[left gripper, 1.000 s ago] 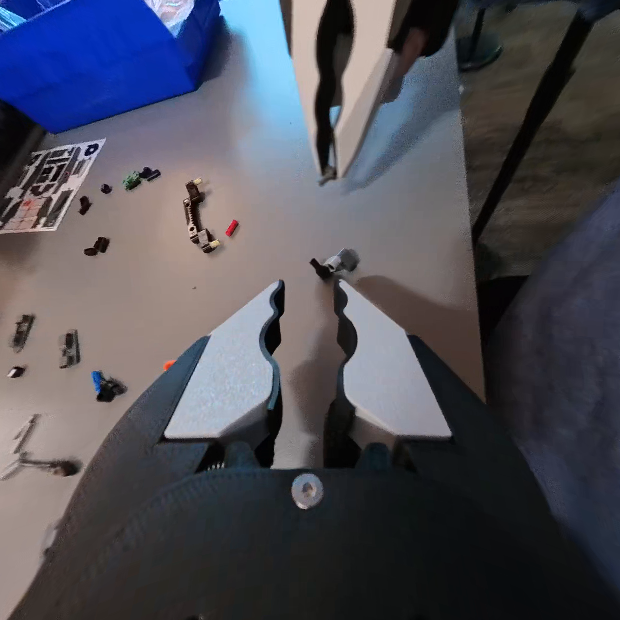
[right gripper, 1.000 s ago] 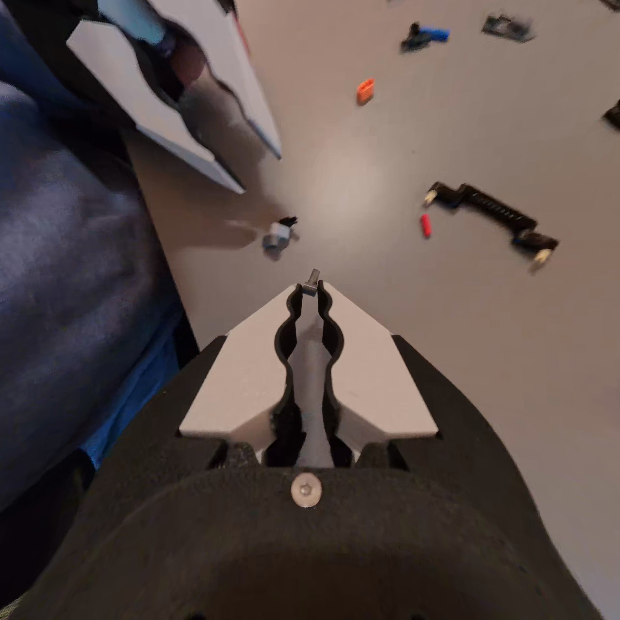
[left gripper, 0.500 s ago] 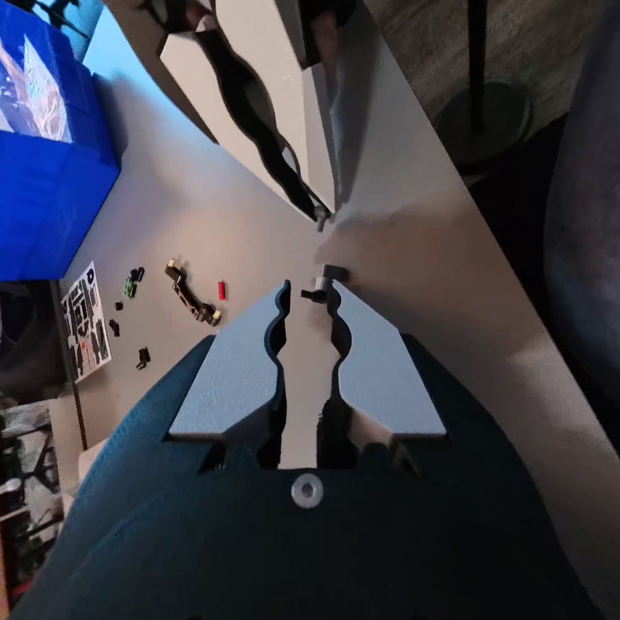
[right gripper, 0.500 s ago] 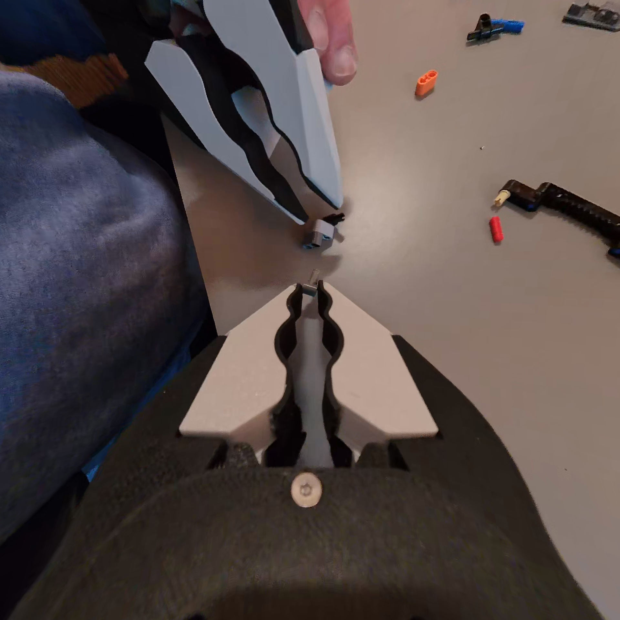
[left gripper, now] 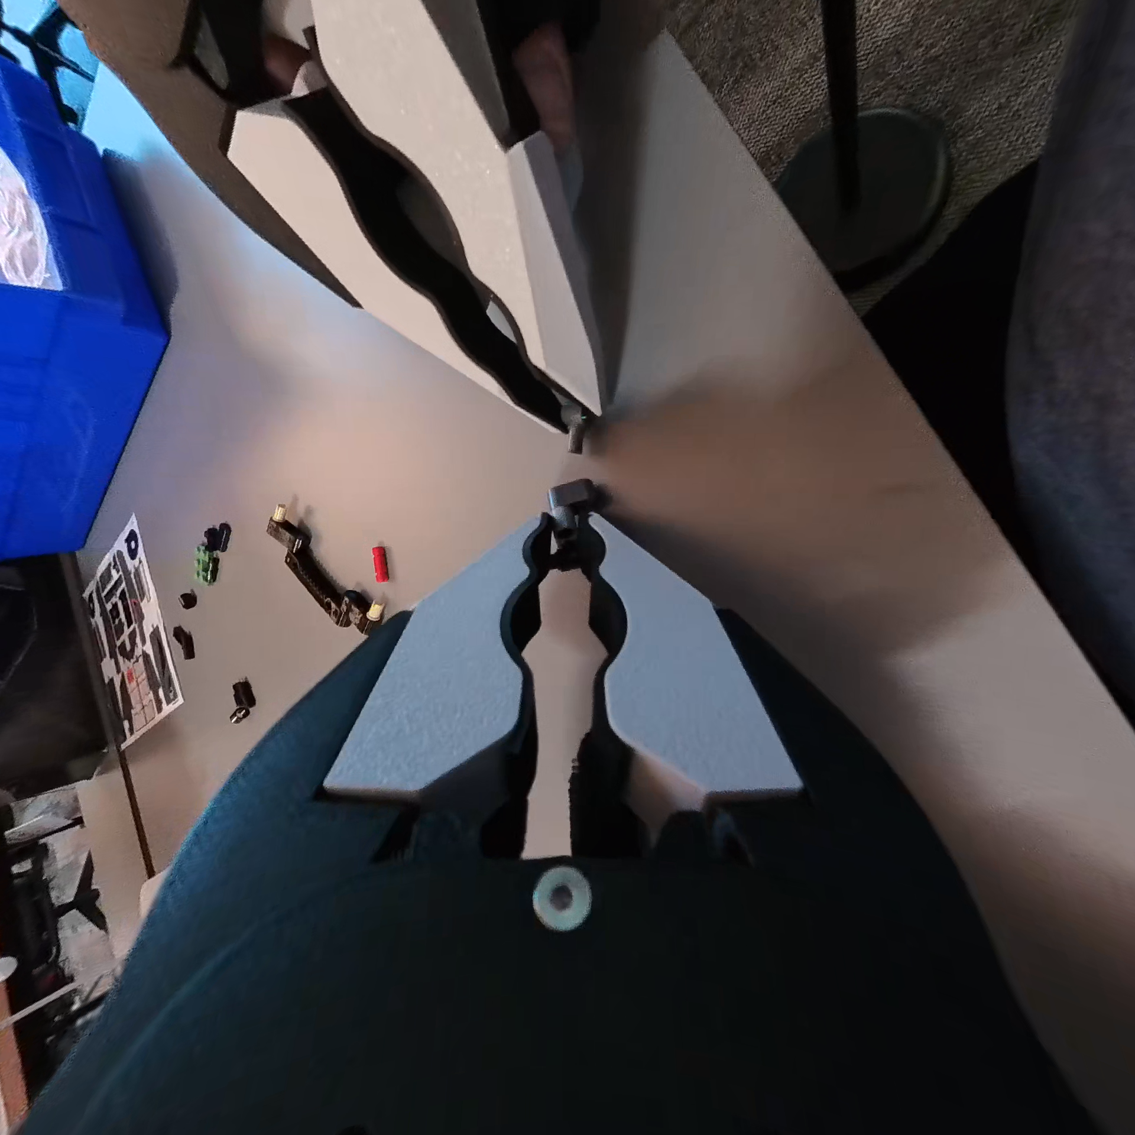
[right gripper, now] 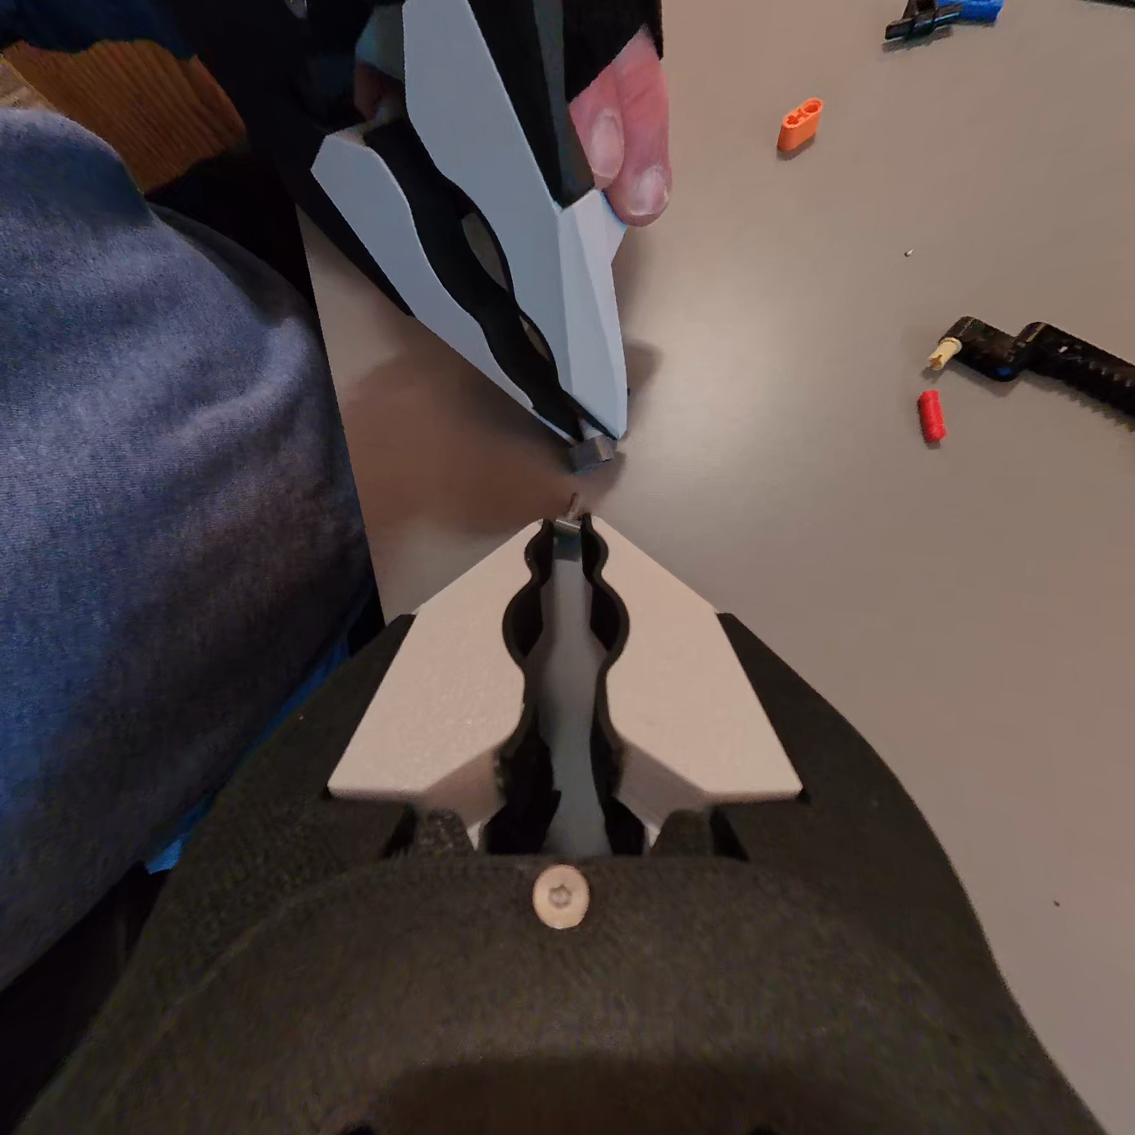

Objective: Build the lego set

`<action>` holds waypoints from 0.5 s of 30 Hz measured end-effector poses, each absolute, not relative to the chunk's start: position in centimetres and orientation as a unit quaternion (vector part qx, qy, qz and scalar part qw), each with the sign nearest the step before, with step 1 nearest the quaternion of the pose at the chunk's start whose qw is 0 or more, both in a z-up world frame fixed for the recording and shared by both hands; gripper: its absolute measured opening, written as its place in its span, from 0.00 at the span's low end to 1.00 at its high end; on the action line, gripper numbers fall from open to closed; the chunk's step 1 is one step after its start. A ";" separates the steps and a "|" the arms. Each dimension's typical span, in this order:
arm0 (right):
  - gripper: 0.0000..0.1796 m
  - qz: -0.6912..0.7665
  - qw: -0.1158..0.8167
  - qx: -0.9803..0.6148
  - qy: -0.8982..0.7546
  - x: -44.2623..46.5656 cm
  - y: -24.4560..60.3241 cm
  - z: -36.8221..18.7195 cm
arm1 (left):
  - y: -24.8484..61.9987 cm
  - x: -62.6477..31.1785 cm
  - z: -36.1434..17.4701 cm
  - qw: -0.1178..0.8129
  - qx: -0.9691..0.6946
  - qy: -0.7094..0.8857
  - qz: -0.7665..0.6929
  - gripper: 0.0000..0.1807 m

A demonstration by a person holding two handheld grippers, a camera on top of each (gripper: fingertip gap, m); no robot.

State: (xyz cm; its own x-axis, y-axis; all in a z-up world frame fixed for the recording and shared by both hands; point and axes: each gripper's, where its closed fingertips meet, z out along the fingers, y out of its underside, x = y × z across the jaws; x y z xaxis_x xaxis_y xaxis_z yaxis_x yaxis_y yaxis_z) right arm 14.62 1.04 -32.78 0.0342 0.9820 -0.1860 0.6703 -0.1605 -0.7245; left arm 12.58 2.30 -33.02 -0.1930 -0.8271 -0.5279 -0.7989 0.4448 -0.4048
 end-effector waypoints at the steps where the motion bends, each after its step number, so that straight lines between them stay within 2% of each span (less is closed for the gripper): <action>1: 0.04 0.340 0.226 -0.680 -0.609 14.6 1.1 -32.8 | 2.3 12.6 -33.0 0.357 -0.530 0.769 -0.024 0.03; 7: 0.04 0.353 0.217 -0.664 -0.622 14.3 1.4 -32.7 | 2.6 12.7 -33.0 0.363 -0.553 0.748 -0.049 0.03; 15: 0.04 0.385 0.261 -0.620 -0.632 13.5 1.7 -30.4 | 2.7 12.5 -31.1 0.384 -0.608 0.675 -0.167 0.03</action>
State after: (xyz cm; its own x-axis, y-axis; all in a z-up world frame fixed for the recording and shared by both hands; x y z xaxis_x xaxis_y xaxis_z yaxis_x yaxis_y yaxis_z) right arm 13.49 1.65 -30.35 -0.0949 0.9844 -0.1479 0.5818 -0.0657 -0.8106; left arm 12.48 2.71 -31.06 0.0333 -0.9483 -0.3156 -0.6917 0.2060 -0.6922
